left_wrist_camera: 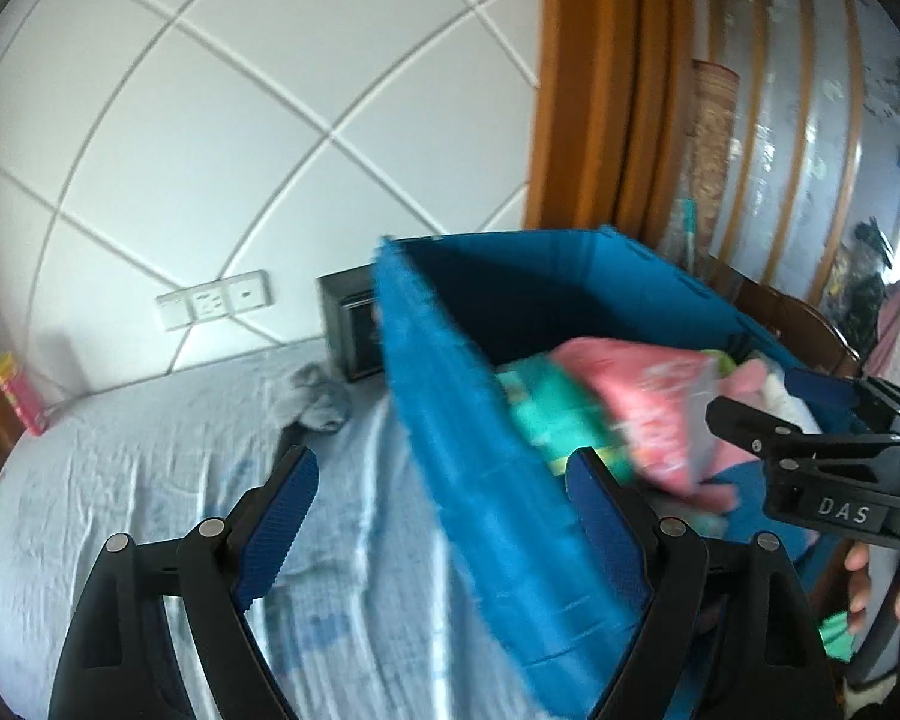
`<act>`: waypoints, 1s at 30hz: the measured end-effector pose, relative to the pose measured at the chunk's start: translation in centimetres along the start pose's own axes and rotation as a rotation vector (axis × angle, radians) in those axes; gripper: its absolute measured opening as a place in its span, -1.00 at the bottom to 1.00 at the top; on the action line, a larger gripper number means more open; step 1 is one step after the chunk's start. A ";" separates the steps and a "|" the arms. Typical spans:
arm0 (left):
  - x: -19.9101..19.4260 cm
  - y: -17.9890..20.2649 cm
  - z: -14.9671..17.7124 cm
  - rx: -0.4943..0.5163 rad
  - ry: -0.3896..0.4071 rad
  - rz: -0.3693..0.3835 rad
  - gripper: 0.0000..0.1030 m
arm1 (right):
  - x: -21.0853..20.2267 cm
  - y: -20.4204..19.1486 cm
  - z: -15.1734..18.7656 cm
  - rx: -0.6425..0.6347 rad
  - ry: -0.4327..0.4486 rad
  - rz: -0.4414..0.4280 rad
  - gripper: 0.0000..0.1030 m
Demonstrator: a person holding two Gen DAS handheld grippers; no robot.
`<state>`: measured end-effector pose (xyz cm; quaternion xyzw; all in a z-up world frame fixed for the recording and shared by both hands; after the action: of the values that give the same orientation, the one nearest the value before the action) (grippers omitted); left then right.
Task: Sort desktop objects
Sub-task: 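Withdraw both open tools from the crate back over the bed, then grasp black wrapped cylinder with left tool while right tool grasps grey fluffy plush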
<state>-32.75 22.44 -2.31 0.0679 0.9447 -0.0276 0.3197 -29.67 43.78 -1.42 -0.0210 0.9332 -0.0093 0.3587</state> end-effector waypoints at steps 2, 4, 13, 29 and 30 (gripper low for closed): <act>-0.1 -3.2 0.8 -0.016 -0.005 -0.015 0.65 | 0.2 -3.5 -0.2 -0.020 0.013 -0.018 0.77; 0.1 -6.4 1.7 -0.032 -0.017 -0.038 0.65 | 0.3 -6.5 -0.4 -0.029 0.027 -0.037 0.77; 2.9 -20.4 5.9 -0.109 -0.115 -0.163 0.65 | 3.4 -20.6 -0.1 -0.088 0.017 -0.152 0.77; 16.7 -27.4 8.6 -0.161 -0.283 -0.225 0.65 | 21.8 -29.3 2.3 -0.122 -0.255 -0.249 0.77; 18.1 -27.4 8.5 -0.159 -0.292 -0.223 0.65 | 23.2 -29.0 2.2 -0.111 -0.266 -0.251 0.77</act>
<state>-45.86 -3.43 -19.82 -0.0674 0.8892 0.0022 0.4526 -44.49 13.76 -17.65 -0.1580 0.8666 0.0005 0.4733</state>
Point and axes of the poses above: each gripper's, at about its wrist camera, not at the fingertips, and x roughly the way its jaws point, y to its right, z to its underside, the point moved 5 cm from there along x, roughly the way its jaws point, and after that the axes turned 6 degrees about -z, right-handed, at the moved point
